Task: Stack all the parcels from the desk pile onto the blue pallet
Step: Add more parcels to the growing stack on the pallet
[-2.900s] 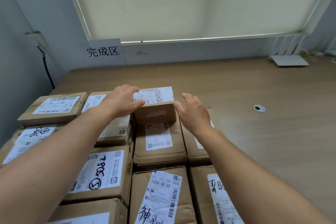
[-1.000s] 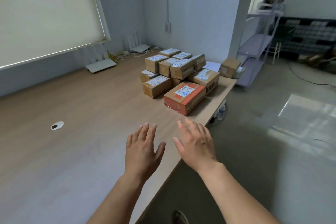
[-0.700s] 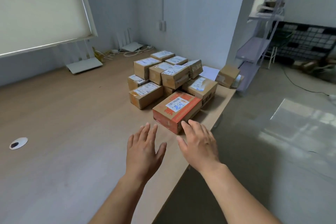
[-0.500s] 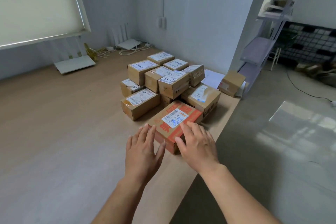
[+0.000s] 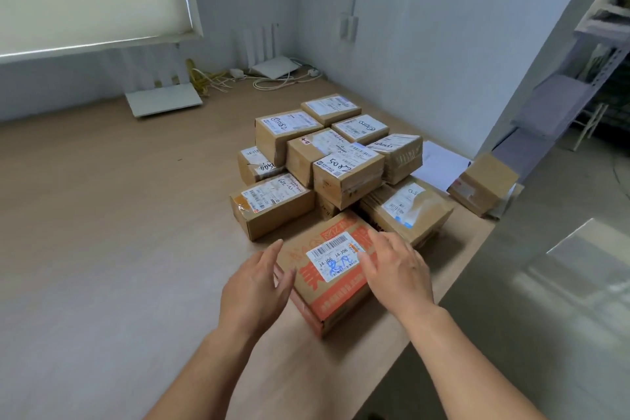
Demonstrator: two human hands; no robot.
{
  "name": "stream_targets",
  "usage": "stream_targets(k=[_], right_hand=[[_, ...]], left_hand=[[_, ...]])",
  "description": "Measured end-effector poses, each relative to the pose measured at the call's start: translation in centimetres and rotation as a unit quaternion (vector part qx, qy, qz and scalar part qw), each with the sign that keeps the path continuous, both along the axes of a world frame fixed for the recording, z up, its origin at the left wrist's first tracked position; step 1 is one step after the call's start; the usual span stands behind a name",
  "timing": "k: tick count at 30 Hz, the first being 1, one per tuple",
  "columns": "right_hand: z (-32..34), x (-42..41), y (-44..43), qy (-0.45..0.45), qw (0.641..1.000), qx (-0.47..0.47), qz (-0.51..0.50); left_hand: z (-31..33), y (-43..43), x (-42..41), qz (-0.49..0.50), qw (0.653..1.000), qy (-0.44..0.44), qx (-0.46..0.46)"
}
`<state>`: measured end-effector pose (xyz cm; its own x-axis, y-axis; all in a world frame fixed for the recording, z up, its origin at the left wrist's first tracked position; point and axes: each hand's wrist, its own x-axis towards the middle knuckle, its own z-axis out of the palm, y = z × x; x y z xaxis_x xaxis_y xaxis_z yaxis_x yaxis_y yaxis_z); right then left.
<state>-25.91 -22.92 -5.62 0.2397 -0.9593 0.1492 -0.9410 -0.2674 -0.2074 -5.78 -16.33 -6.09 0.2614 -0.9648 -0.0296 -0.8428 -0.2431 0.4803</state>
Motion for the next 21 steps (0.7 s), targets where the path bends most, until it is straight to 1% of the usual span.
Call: stream_targets(k=[8, 12, 15, 21], right_hand=[[1.4, -2.7, -8.3, -0.032, 0.999, 0.035, 0.014], [2.1, -3.5, -12.9, -0.061, 0.996, 0.059, 0.017], [2.3, -3.6, -16.3, -0.082, 0.993, 0.085, 0.023], [2.2, -3.5, -21.0, -0.116, 0.985, 0.124, 0.032]], left_hand=[[1.3, -5.1, -3.1, 0.070, 0.997, 0.013, 0.004], [1.7, -9.3, -4.9, 0.083, 0.996, 0.014, 0.007], [2.1, -12.7, -6.0, 0.090, 0.996, 0.013, 0.022], [2.2, -17.1, -7.3, 0.141, 0.985, 0.064, 0.071]])
